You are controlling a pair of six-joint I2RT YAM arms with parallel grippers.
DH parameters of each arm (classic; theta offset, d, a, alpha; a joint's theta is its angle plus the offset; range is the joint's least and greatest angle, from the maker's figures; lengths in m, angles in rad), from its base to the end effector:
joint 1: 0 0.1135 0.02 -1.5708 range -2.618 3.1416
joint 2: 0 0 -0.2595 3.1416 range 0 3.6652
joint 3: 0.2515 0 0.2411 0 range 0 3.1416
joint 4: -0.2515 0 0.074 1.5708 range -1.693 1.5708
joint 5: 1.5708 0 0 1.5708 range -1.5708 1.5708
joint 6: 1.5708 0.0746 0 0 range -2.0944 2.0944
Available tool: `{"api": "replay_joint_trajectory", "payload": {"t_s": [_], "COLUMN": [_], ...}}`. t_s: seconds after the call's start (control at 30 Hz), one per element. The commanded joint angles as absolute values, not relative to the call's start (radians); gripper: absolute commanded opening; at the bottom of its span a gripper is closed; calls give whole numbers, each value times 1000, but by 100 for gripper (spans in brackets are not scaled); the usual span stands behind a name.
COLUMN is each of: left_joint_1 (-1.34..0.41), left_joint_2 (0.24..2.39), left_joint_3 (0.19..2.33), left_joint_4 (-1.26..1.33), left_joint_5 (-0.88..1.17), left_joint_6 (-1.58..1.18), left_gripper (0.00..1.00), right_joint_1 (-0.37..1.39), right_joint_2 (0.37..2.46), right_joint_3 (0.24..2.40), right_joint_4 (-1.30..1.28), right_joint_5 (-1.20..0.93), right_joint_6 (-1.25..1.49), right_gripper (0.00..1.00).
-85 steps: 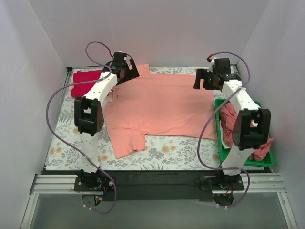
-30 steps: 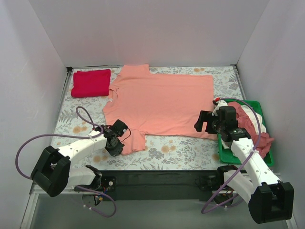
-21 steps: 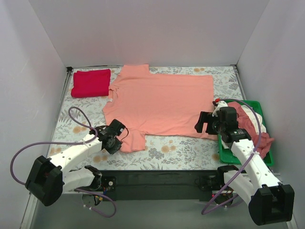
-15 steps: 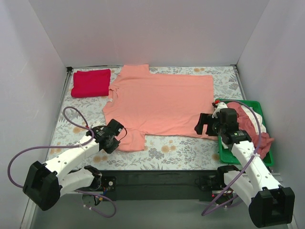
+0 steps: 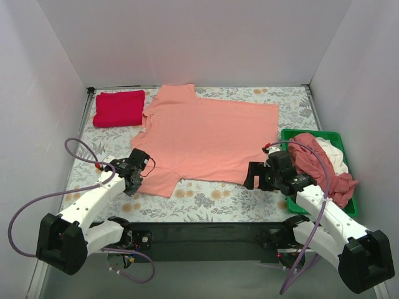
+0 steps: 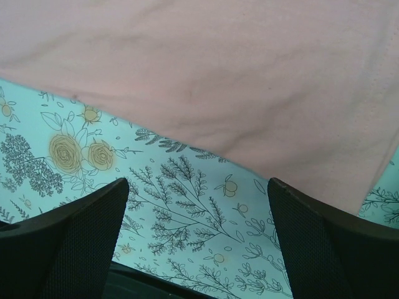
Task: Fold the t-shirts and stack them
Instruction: Flatten the tshirt out
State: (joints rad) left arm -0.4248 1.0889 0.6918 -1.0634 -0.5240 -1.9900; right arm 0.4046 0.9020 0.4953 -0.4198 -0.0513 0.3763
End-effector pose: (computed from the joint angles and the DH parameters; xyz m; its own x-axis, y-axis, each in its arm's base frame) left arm 0.1553 -0.0293 0.1707 0.0885 -0.9080 -0.4094 -0.9520 0.0438 -0.3030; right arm 0.1804 0.0814 0.1706 -0.7851 0.0631 -0.6162 -0.1468 0.9475 0.2840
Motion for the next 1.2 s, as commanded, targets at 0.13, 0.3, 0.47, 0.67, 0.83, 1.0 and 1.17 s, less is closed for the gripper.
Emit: {"api": "replay_joint_trajectory", "payload": {"t_s": [0.13, 0.3, 0.47, 0.67, 0.83, 1.0, 1.17], "left_joint_1": [-370, -370, -368, -368, -370, -368, -368], "left_joint_2": [1025, 1008, 1000, 1006, 1012, 1014, 1020], "left_joint_3": [716, 704, 715, 715, 718, 724, 735], "left_joint_4": [-1002, -971, -963, -927, -930, -923, -916], "left_joint_5": [-554, -523, -518, -492, -489, -480, -476], "left_joint_6": [-2043, -2013, -1985, -1954, -1953, -1945, -1941], "left_gripper": [0, 0, 0, 0, 0, 0, 0], "right_joint_1": [414, 414, 414, 414, 413, 413, 411], "right_joint_2": [812, 742, 782, 853, 884, 902, 910], "right_joint_3": [417, 361, 362, 377, 373, 374, 367], "right_joint_4": [-501, -511, -499, -440, -407, -382, -370], "right_joint_5": [80, 95, 158, 224, 279, 293, 305], "right_joint_6": [590, 676, 710, 719, 707, 698, 693], "right_gripper": [98, 98, 98, 92, 80, 68, 54]}}
